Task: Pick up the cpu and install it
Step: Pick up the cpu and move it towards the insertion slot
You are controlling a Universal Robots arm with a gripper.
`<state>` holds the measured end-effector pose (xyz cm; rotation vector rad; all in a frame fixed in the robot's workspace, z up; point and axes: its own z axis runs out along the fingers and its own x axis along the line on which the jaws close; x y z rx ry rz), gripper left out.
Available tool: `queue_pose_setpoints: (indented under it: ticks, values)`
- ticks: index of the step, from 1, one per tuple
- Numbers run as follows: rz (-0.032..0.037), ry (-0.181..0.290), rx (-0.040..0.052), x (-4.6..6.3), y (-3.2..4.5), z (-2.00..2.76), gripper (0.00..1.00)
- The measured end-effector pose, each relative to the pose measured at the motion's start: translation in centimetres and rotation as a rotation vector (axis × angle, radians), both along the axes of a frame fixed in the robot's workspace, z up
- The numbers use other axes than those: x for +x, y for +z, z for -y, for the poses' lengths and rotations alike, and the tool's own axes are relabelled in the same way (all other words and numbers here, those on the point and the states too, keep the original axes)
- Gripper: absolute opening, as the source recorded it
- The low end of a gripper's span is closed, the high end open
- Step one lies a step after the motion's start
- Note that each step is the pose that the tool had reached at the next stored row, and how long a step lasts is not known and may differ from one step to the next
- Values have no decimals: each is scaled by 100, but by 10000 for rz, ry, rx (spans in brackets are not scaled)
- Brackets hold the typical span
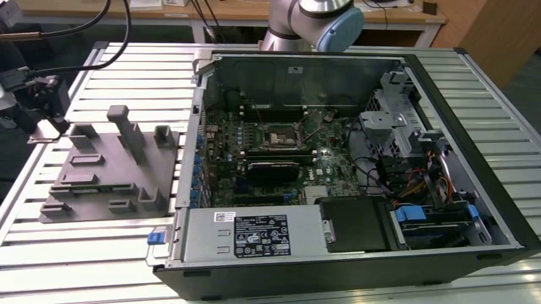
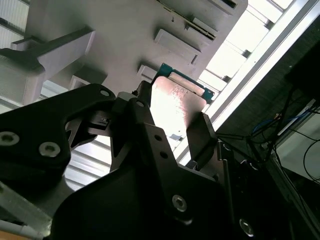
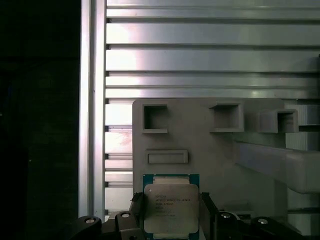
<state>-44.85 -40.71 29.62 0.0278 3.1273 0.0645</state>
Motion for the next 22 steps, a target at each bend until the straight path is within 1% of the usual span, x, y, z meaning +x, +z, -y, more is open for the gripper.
queue_pose_setpoints:
  ticks: [6, 22]
  values:
    - [0, 0, 0, 0, 41, 0, 53]
    - [1, 0, 0, 0, 115, 0, 53]
